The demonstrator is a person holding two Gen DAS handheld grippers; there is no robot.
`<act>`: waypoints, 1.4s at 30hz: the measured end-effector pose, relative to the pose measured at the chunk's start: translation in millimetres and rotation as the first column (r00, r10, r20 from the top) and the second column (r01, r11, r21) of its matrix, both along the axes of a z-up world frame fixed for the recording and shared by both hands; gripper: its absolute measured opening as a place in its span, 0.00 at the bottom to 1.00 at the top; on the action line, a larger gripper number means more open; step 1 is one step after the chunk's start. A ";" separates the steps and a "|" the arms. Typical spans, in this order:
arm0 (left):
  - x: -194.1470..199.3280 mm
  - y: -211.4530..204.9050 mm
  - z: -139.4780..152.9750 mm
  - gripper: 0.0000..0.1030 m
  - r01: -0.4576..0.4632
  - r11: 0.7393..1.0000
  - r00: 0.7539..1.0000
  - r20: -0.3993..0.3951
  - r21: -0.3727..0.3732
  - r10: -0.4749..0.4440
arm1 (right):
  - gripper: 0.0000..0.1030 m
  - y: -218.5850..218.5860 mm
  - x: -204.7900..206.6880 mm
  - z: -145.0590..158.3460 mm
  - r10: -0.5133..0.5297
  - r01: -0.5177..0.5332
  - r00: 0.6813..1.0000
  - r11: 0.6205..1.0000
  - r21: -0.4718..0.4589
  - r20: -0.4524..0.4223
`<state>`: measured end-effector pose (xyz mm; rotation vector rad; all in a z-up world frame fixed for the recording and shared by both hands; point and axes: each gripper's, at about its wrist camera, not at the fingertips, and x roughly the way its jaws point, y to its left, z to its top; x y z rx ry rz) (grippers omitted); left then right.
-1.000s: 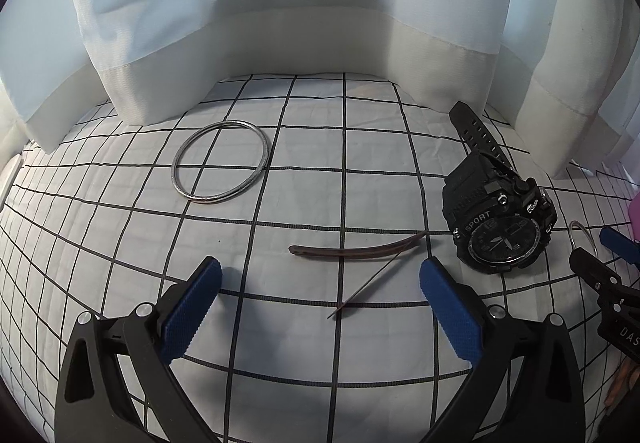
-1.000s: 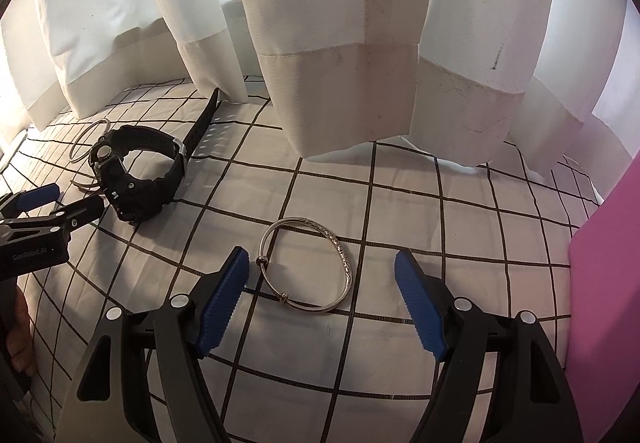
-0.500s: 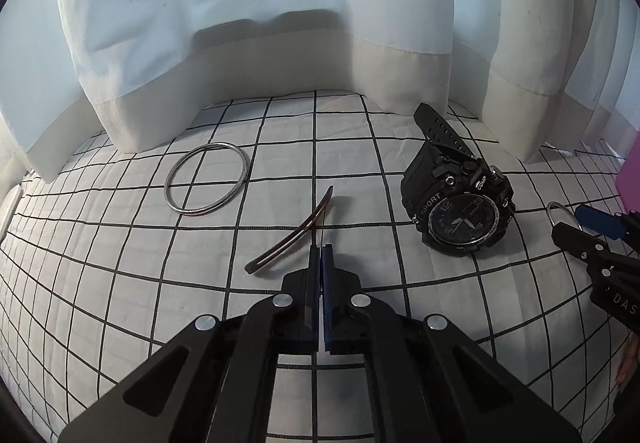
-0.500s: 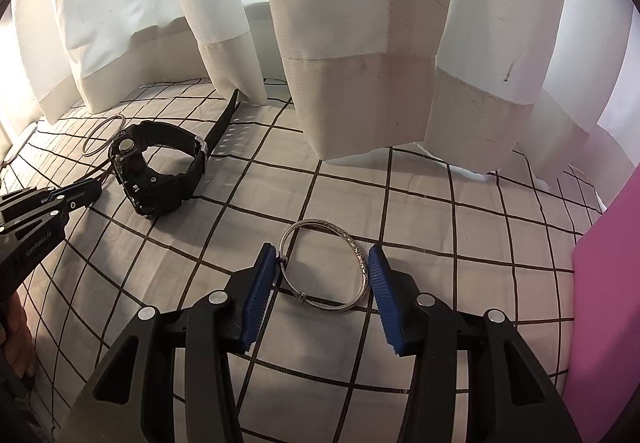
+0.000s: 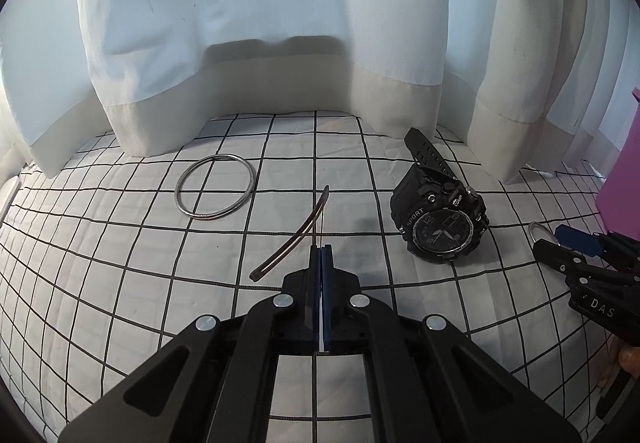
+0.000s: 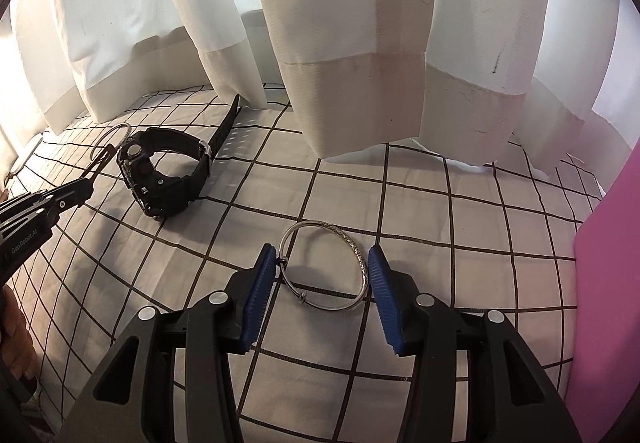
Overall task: Organize jewelry
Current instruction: 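Carry the hairpin and silver bangle over the pink tub with both tools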
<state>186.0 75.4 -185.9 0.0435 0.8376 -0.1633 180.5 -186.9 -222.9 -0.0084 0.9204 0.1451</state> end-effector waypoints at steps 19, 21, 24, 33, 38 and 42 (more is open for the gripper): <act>-11.5 4.8 34.5 0.01 0.030 1.000 0.999 0.033 0.005 -0.030 | 0.45 6.6 -9.8 50.5 -0.008 0.006 0.999 0.999 0.051 0.046; -14.4 7.1 43.1 0.01 0.038 0.999 0.999 0.034 0.019 -0.039 | 0.45 11.8 -12.4 59.4 0.002 -0.005 0.999 0.998 0.056 0.051; -18.8 11.4 59.0 0.01 0.046 0.999 0.998 0.034 0.023 -0.047 | 0.45 18.5 -18.2 78.0 0.008 -0.013 0.998 0.998 0.068 0.064; -36.6 13.7 119.2 0.01 0.096 0.995 0.992 0.083 0.017 -0.097 | 0.45 30.8 -38.3 139.9 0.013 -0.025 0.990 0.996 0.081 0.138; -44.8 -3.2 147.7 0.01 0.155 0.988 0.980 0.124 -0.002 -0.153 | 0.45 13.3 -57.5 178.7 -0.033 0.012 0.980 0.994 0.105 0.199; -52.6 -30.0 172.4 0.01 0.207 0.978 0.967 0.160 -0.036 -0.199 | 0.45 -12.9 -73.1 202.7 -0.072 0.042 0.972 0.990 0.133 0.224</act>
